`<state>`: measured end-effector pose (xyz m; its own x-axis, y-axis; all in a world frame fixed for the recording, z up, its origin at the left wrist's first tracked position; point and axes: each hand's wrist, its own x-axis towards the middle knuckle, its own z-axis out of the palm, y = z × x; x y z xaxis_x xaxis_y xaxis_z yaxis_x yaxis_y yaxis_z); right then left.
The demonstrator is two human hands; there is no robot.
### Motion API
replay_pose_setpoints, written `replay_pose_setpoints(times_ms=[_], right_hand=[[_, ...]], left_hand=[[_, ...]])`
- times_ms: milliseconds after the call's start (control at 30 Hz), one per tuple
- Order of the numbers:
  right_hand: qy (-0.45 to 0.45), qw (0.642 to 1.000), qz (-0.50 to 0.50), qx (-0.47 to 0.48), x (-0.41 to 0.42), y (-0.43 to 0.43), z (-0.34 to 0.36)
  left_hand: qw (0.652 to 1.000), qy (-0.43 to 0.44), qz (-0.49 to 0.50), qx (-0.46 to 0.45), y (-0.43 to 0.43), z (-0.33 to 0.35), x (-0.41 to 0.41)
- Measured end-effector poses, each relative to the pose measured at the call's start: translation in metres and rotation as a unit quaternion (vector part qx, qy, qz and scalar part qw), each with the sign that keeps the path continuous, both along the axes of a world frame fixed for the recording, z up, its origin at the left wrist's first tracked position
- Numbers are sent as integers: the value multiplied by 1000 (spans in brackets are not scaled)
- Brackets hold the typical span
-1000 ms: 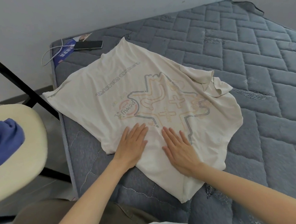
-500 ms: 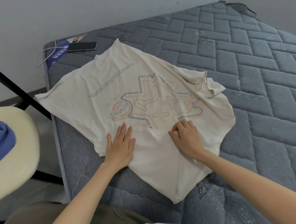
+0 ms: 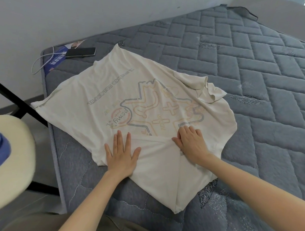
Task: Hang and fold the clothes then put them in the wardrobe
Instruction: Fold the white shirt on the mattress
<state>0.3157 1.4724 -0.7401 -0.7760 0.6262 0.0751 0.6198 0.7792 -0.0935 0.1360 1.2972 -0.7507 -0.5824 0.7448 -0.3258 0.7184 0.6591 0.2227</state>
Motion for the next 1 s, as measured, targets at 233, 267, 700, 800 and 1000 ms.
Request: replay_pose_setpoints(times_ms=[233, 267, 700, 800, 1000], right_hand=[[243, 954, -169, -55, 21, 39, 22], [255, 941, -219, -53, 25, 51, 25], [308, 738, -405, -443, 41, 180, 47], [329, 629, -429, -559, 34, 200, 52], [370, 652, -420, -511, 37, 225, 43]], left_hand=[[998, -27, -38, 47, 41, 35, 6], [997, -35, -46, 50, 52, 39, 9], [986, -135, -101, -1, 159, 65, 35], [984, -142, -106, 7, 178, 64, 31], [981, -131, -144, -2, 206, 54, 23]])
